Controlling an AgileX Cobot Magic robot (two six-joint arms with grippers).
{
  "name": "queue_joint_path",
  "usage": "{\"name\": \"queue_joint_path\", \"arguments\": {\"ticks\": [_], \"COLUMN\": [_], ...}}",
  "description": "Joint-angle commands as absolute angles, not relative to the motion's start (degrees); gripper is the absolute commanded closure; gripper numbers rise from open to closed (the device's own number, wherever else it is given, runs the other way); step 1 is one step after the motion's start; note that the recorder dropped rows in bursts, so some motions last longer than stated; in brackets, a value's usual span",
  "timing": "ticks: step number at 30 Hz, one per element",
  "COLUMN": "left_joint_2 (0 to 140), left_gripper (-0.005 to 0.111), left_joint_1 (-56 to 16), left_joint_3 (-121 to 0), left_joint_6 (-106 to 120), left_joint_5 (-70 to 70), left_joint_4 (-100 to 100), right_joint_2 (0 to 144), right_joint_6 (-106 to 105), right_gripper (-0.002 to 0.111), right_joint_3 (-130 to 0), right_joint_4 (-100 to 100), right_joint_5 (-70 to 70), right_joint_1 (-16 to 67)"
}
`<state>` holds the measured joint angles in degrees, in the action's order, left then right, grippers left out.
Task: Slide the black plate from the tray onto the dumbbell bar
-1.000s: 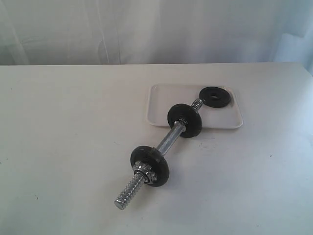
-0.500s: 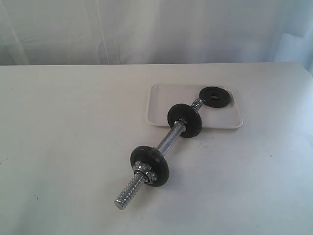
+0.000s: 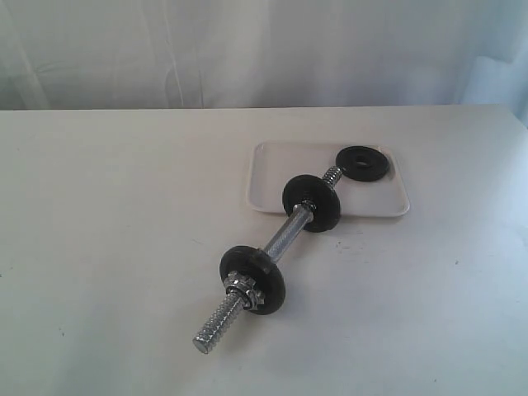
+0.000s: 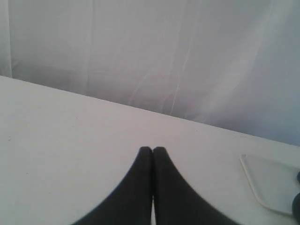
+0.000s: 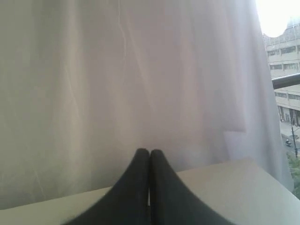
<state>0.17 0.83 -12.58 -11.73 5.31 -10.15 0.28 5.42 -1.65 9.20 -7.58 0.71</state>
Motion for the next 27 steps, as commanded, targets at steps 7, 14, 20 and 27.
{"name": "queue_joint_path", "arguments": {"ticks": [7,14,20,27], "left_joint_2": [1.2,9.9,19.6,28.2], "left_gripper": [0.107,0.107,0.107,0.107], "left_joint_1": [0.6,0.6,0.6,0.6], "left_joint_3": [-27.6,-35.6,-41.6,-45.8], "left_joint_6": [-9.9,-4.8,-4.1,-1.4], "left_joint_5": [22.7,27.5,33.4,33.8], "left_joint_4": [-11.6,-11.6,-12.6,-12.9], "right_joint_2": [0.0,0.0,0.6,6.4], "right_joint_6": [6.5,6.3,5.0,1.5], "right_gripper": [0.108,0.108,0.108,0.108], "right_joint_3": [-15.3,-24.9,-32.6,-36.0], "right_joint_4": [9.4,9.4,9.4,8.8], "right_joint_5": [9.9,19.4,26.9,27.1], "right_joint_1": [0.7,0.7,0.7,0.7]}}
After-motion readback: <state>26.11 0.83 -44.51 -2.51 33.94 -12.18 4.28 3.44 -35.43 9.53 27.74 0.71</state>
